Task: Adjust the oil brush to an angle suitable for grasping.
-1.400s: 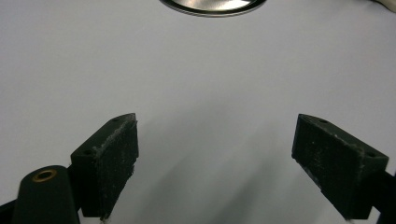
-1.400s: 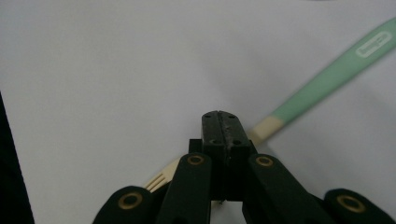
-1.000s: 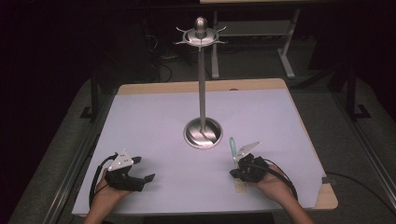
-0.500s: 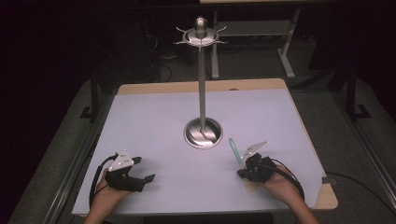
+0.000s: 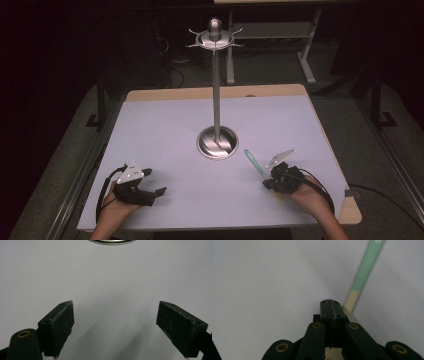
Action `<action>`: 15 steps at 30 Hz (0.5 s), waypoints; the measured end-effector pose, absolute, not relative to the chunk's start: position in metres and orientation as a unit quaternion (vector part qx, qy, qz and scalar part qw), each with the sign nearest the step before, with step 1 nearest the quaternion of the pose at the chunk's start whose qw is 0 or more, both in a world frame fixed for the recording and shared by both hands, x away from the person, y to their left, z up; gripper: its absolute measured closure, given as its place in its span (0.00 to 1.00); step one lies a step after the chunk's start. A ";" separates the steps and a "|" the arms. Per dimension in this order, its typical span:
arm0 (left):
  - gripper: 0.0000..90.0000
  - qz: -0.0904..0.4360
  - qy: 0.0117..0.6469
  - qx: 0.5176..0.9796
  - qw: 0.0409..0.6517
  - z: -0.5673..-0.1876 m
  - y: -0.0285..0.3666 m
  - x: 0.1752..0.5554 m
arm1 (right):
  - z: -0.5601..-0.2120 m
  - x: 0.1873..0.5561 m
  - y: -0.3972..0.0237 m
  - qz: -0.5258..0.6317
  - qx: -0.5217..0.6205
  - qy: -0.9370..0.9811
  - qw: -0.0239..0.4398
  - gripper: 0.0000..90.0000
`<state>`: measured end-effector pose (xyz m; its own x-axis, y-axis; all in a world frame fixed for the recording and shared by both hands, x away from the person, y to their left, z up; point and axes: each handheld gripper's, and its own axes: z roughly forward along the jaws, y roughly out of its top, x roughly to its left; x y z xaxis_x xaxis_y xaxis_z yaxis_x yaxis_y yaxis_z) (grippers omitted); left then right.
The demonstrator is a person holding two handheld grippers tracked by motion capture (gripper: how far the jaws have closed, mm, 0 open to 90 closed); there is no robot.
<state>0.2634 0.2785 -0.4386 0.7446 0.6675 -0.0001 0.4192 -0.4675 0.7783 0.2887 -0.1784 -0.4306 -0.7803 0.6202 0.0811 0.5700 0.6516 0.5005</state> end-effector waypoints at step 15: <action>0.16 0.155 0.322 0.843 0.402 -0.439 0.279 0.264 | -0.429 0.296 -0.196 0.236 0.352 0.902 0.076 1.00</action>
<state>0.2636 0.2789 -0.4387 0.7450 0.6671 0.0025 0.4182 -0.4700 0.7773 0.2958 -0.1957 -0.4291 -0.7402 0.6718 0.0296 0.6004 0.6404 0.4791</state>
